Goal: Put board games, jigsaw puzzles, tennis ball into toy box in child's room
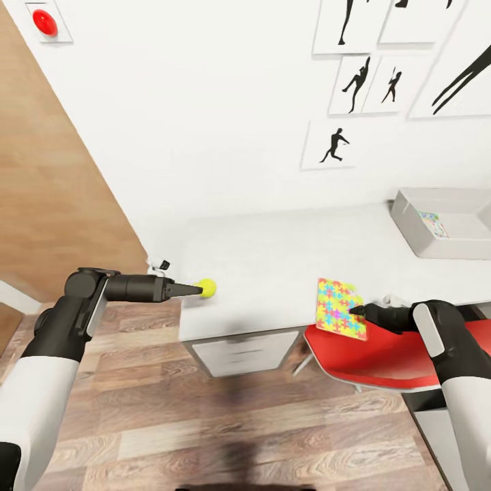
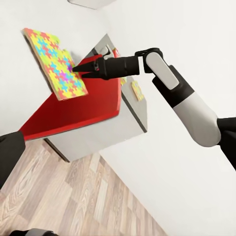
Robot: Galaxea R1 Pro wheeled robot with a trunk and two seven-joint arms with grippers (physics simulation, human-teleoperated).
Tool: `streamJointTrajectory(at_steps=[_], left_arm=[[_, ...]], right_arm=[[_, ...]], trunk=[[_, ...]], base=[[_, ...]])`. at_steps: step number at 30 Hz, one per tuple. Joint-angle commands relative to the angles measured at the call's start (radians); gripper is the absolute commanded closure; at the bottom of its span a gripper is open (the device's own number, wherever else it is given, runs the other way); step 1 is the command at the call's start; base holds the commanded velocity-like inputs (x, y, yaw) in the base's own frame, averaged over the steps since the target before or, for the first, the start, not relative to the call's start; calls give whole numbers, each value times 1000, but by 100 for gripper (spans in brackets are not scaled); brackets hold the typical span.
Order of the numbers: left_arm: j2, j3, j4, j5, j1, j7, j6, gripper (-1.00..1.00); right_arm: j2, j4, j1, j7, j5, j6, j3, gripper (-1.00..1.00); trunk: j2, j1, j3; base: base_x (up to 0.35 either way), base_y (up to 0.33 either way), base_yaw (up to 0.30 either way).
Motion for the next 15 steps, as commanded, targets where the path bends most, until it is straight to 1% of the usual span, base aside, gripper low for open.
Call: streamJointTrajectory(at_steps=[1,6,10,15], left_arm=[[1,-3,0,3,-1,-2,11,-100],[0,-3,0,3,-1,-2,11,-100],[0,-3,0,3,0,-2,11,-100],[0,-3,0,3,0,-2,11,-100]], right_arm=[[1,63,0,11,20,4,-2,-100],[1,63,0,12,20,4,-2,-100],[1,63,0,12,19,4,-2,-100],[0,63,0,12,19,5,-2,-100]], trunk=[[-1,1,-2],[-1,1,-2],[-1,1,-2],[-1,1,-2]], base=[[-4,167,0],[-1,71,0],[0,138,0],[-21,54,0]])
